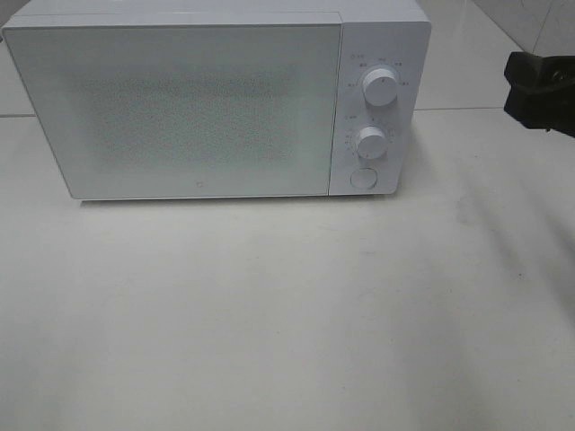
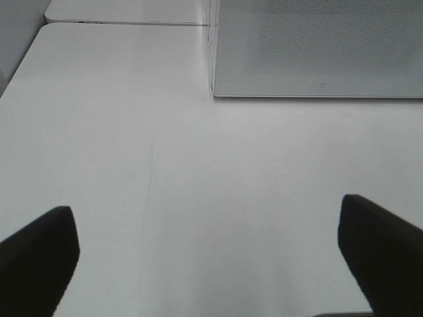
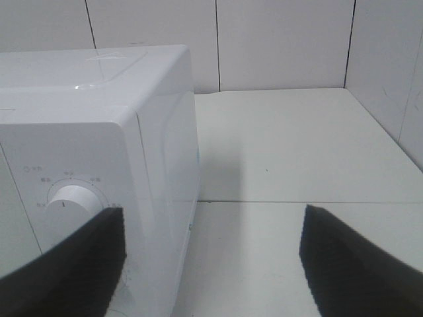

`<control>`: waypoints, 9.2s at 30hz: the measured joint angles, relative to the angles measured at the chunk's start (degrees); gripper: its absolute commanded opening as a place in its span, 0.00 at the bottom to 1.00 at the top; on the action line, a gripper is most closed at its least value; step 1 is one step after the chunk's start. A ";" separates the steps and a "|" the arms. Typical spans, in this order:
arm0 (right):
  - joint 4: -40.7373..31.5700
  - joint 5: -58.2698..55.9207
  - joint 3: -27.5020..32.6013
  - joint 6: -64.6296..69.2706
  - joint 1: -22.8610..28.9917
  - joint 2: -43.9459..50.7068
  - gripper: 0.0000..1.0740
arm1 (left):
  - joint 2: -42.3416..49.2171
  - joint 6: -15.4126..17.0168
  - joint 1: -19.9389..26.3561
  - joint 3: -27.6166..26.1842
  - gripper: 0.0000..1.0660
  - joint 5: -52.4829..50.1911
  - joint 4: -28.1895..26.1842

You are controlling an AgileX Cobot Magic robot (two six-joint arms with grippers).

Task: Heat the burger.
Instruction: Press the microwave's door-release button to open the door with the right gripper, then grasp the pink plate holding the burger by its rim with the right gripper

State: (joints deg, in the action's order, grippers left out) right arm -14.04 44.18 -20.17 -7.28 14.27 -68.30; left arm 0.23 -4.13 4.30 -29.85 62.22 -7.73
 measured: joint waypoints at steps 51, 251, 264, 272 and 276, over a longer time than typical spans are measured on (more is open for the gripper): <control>-33.92 25.04 1.49 19.25 35.75 -25.55 0.53 | 0.00 0.00 0.00 0.00 0.94 0.00 0.00; -12.15 -42.91 -21.72 23.95 14.73 -26.76 0.02 | 0.00 0.00 0.00 0.00 0.94 0.00 0.00; 3.50 -65.15 -21.72 16.21 14.50 -19.65 0.05 | 0.00 0.00 0.00 0.00 0.94 0.00 0.00; 4.30 -79.47 -25.90 3.50 14.50 -19.37 0.06 | 0.00 0.00 0.00 0.00 0.94 0.00 0.00; 6.59 -84.80 -30.25 -6.76 14.50 -19.37 0.08 | 0.00 0.00 0.00 0.00 0.94 0.00 0.00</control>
State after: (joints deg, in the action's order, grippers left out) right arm -7.45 -40.62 -50.42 -14.04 28.76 -87.66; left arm 0.23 -4.13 4.30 -29.85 62.22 -7.73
